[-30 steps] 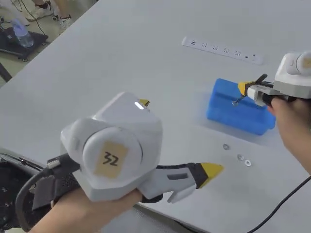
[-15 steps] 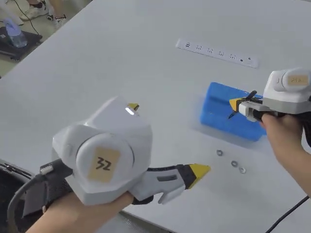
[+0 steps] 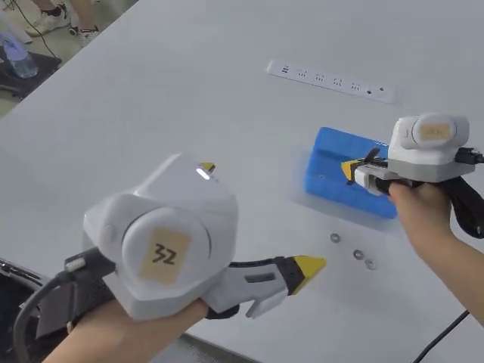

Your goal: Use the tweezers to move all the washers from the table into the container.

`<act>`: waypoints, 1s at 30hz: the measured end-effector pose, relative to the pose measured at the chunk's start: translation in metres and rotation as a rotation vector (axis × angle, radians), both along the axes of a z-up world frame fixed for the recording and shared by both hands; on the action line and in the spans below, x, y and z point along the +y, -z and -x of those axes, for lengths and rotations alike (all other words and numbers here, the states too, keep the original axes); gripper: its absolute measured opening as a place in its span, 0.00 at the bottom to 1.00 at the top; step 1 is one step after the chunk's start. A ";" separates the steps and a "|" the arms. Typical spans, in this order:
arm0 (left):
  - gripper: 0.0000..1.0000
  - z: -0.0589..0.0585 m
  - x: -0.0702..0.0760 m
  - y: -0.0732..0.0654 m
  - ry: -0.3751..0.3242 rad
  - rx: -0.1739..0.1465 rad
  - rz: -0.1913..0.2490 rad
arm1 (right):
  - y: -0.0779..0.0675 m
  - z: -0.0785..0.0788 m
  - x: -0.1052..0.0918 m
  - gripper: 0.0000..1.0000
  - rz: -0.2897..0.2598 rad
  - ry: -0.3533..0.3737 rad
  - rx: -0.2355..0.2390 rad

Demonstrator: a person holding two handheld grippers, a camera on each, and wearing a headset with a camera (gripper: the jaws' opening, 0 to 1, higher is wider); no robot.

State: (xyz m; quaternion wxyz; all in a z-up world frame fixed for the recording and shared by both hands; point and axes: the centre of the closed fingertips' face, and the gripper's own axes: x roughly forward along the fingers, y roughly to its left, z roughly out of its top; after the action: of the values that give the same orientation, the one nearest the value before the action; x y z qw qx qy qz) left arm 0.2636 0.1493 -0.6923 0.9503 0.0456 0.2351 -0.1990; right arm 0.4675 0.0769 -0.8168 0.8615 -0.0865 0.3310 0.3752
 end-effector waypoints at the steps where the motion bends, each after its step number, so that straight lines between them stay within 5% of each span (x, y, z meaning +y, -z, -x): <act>1: 0.99 0.000 -0.001 0.000 0.004 0.001 -0.003 | 0.000 0.001 -0.001 0.04 -0.008 0.007 0.004; 9: 0.99 0.002 -0.004 0.000 0.015 0.002 0.006 | -0.001 0.009 -0.005 0.04 -0.002 0.023 0.004; 15: 0.99 0.001 -0.001 0.000 0.028 0.005 -0.030 | -0.006 0.013 -0.009 0.05 -0.008 0.049 0.000; 23: 0.99 0.006 -0.005 -0.004 0.033 -0.008 -0.020 | -0.036 0.009 -0.020 0.05 -0.097 0.105 -0.004; 30: 0.99 0.013 -0.009 -0.005 0.035 -0.016 -0.016 | -0.066 0.027 -0.022 0.05 -0.153 0.097 -0.018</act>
State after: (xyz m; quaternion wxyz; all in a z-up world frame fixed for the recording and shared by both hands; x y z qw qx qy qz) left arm 0.2509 0.1403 -0.6873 0.9482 0.0591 0.2281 -0.2131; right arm 0.4406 0.0553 -0.7507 0.8858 -0.0076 0.2972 0.3564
